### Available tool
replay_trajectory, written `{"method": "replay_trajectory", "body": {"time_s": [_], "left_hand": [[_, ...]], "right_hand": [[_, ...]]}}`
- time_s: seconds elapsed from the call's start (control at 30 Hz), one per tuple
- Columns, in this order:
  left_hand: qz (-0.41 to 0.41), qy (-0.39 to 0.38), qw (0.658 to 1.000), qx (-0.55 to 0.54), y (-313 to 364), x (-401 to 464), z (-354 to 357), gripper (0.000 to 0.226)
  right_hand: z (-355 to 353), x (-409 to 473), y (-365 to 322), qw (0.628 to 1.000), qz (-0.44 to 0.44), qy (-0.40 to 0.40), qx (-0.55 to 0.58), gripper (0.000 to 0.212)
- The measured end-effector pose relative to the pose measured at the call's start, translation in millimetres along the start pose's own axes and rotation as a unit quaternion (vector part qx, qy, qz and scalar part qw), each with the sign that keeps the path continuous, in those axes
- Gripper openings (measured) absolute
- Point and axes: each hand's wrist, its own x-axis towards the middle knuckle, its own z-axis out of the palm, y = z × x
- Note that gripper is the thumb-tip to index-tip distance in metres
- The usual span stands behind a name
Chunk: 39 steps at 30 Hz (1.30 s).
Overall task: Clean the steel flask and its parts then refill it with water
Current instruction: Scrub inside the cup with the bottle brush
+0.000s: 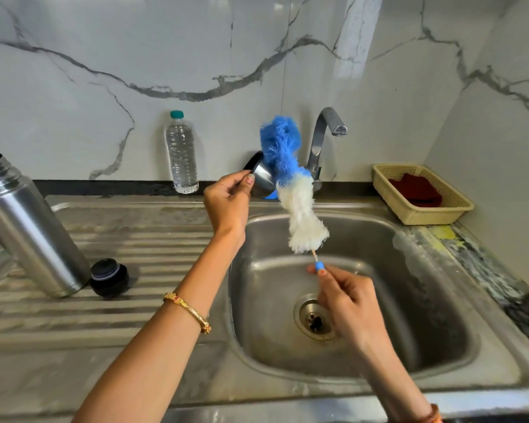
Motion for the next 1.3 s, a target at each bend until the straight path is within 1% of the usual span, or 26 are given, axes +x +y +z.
{"method": "replay_trajectory", "body": {"time_s": [0.07,0.13,0.2,0.27,0.33,0.4,0.47,0.57,0.6,0.73,0.8,0.87,0.93,0.97,1.07,1.1,1.17,1.23,1.3], "left_hand": [[-0.015,0.005,1.000,-0.019,2,4,1,0.027],[-0.025,0.020,0.999,-0.029,5,11,0,0.024],[-0.035,0.029,0.998,-0.035,5,16,-3,0.022],[-0.036,0.014,0.999,-0.030,2,17,-5,0.023],[-0.035,-0.023,0.999,-0.016,0,14,-7,0.025],[-0.044,-0.056,0.997,-0.013,2,14,-9,0.025],[-0.043,-0.058,0.997,-0.016,4,22,-13,0.024],[-0.010,-0.041,0.999,0.018,2,33,-20,0.032],[-0.002,-0.041,0.999,0.027,0,33,-21,0.034],[-0.003,-0.058,0.998,0.034,-4,26,-22,0.036],[-0.003,-0.046,0.999,0.018,-1,29,-22,0.036],[0.000,-0.034,0.999,0.013,2,34,-24,0.036],[0.001,-0.039,0.999,0.023,1,36,-26,0.034],[-0.004,-0.043,0.999,0.022,0,35,-26,0.034],[-0.019,-0.052,0.998,0.012,-5,27,-23,0.037],[-0.022,-0.049,0.999,0.010,-6,25,-22,0.037],[-0.020,-0.042,0.999,0.011,-7,25,-23,0.031],[-0.017,-0.034,0.999,0.024,-8,29,-24,0.020],[-0.044,-0.016,0.999,0.011,-9,31,-23,0.020]], "right_hand": [[-6,-2,0,1.000,-0.001,-0.002,-0.002,0.029],[-7,-19,4,1.000,-0.010,-0.021,-0.020,0.030],[-6,-29,11,0.998,-0.021,-0.039,-0.037,0.038],[-8,-17,9,0.998,-0.016,-0.025,-0.047,0.027],[-14,3,2,1.000,0.007,-0.007,-0.029,0.029],[-21,9,-4,0.999,0.035,-0.009,0.008,0.029],[-23,-3,-7,0.999,0.026,-0.027,0.008,0.027],[-18,-22,-4,0.999,0.013,-0.045,0.015,0.027],[-16,-20,-3,0.999,0.023,-0.043,0.020,0.028],[-13,-1,-5,0.990,0.119,-0.037,0.063,0.026],[-14,-6,-7,0.992,0.101,-0.044,0.058,0.026],[-14,-17,-7,0.997,0.051,-0.049,0.033,0.026],[-11,-23,-5,0.999,0.021,-0.049,0.009,0.026],[-11,-21,-4,0.999,0.020,-0.047,0.004,0.026],[-14,-4,-3,0.996,0.071,-0.028,0.034,0.025],[-14,-3,-3,0.996,0.075,-0.026,0.034,0.025],[-13,-9,-3,0.998,0.045,-0.034,0.002,0.024],[-6,-20,-3,0.998,0.019,-0.054,-0.026,0.024],[-2,-21,1,0.997,0.031,-0.063,-0.019,0.025]]}}
